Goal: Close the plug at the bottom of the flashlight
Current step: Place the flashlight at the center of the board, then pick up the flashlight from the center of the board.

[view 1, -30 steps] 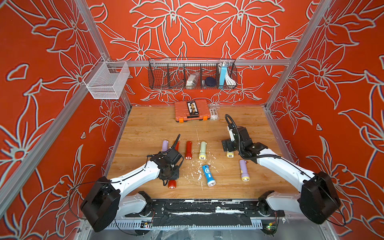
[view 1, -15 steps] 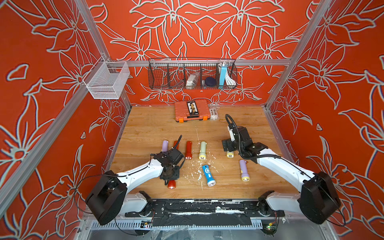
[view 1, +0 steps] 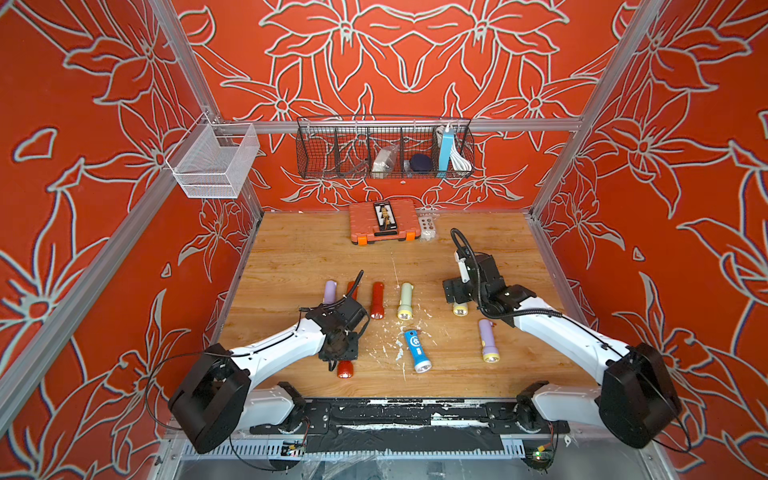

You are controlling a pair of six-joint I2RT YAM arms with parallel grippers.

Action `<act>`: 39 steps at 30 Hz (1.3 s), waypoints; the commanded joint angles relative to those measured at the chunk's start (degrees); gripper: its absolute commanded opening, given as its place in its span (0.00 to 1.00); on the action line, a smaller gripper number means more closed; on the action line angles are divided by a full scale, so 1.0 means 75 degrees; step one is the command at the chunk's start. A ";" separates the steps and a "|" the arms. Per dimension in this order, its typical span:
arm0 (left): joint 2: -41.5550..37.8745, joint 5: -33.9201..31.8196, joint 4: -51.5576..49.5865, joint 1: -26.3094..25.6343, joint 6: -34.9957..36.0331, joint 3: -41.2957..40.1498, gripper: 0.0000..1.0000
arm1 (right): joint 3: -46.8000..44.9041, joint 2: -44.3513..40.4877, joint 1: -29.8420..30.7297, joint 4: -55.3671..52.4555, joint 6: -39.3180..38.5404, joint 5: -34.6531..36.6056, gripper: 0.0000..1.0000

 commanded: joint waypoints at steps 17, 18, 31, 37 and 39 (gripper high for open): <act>0.0298 0.0519 0.0810 -0.1058 -0.1195 0.1643 0.55 | -0.0113 -0.0417 -0.0126 0.0001 0.0134 0.0354 0.98; 0.0448 0.0507 0.0884 -0.1224 -0.1248 0.1734 0.55 | -0.0139 -0.0469 -0.0138 0.0006 0.0134 0.0367 0.98; 0.2740 0.1022 0.1677 -0.2539 -0.1425 0.2981 0.61 | -0.0374 -0.0918 -0.0362 0.0123 0.0169 0.0388 0.98; 0.3640 0.1359 0.1342 -0.2760 -0.1018 0.3561 0.62 | -0.0413 -0.0978 -0.0396 0.0119 0.0180 0.0379 0.98; 0.3791 0.1362 0.1292 -0.2789 -0.0927 0.3664 0.63 | -0.0402 -0.1020 -0.0411 0.0092 0.0152 0.0356 0.98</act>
